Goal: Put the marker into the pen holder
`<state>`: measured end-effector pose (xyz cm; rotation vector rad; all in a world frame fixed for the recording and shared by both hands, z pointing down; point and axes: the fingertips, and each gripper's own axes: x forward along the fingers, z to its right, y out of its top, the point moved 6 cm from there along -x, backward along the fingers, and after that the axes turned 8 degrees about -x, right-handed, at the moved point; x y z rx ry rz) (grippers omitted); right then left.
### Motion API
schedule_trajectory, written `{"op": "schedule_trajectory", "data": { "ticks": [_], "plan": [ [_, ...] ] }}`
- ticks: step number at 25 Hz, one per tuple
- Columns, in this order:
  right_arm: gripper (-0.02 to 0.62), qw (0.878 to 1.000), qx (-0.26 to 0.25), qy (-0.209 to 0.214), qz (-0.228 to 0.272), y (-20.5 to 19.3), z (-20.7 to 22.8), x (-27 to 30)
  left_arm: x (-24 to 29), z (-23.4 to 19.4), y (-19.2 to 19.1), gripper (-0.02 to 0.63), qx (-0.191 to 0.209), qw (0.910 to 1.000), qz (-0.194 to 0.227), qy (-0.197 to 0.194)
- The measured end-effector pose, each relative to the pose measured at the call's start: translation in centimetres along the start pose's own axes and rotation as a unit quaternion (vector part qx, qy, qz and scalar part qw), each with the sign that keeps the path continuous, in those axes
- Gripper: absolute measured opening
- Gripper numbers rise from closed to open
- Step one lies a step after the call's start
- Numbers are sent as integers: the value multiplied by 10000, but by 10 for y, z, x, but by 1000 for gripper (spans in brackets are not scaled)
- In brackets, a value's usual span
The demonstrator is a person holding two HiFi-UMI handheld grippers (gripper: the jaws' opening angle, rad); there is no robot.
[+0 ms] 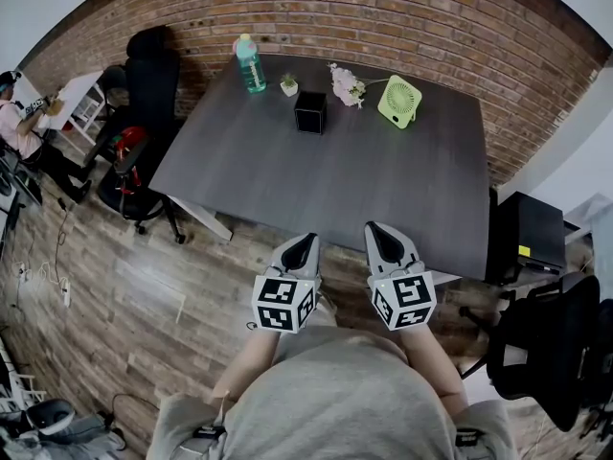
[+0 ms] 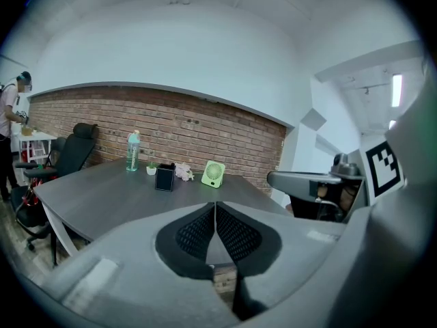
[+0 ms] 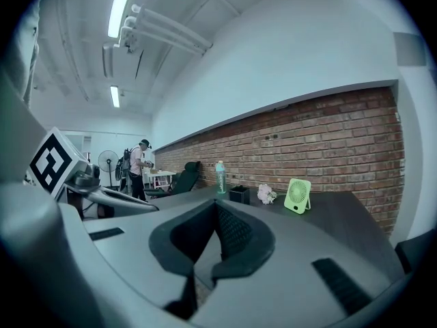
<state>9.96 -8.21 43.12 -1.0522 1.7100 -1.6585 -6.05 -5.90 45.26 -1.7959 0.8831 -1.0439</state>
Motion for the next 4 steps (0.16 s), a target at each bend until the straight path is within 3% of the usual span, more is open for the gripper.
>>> {"op": "schedule_trajectory", "data": {
  "ticks": [4],
  "plan": [
    [2, 10000, -1, -3, -12, 0, 0, 4, 2, -3, 1, 21, -2, 10000, -4, -3]
  ]
}}
